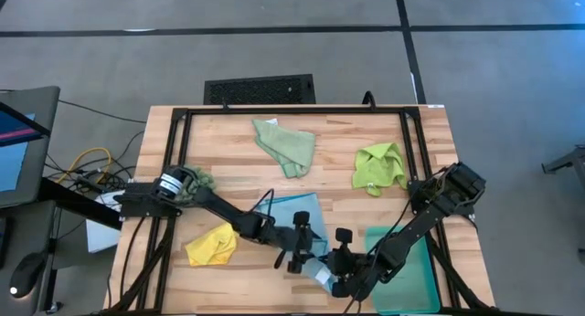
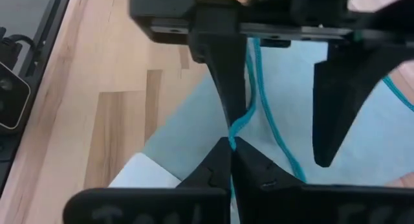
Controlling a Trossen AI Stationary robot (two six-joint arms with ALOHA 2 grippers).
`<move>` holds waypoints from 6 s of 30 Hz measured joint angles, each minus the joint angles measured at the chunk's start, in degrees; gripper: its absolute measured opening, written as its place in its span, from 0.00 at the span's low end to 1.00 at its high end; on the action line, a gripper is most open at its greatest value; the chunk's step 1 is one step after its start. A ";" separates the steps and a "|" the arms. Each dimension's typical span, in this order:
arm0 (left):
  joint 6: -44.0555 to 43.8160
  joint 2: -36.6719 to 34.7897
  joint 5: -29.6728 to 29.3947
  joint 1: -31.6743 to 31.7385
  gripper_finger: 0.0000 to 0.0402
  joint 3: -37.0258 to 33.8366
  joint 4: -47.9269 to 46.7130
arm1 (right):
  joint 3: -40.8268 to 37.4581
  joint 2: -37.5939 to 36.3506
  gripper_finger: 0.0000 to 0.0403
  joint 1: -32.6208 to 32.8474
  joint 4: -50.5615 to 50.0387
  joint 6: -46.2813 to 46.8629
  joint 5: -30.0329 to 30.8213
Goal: Fold microfiber towels
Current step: Fold the blue microfiber cloth
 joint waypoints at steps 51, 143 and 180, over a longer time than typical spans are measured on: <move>3.80 -0.97 -2.67 -6.03 0.28 4.26 -12.06 | 0.02 0.06 0.37 -0.11 -6.70 5.15 -4.42; 1.47 4.94 0.79 1.35 0.57 4.20 -4.89 | -6.80 -6.05 0.24 -4.46 -15.28 16.31 -5.06; -0.99 5.86 7.04 2.10 0.57 6.62 -2.23 | -9.86 -3.15 0.24 -6.59 1.84 6.38 -12.30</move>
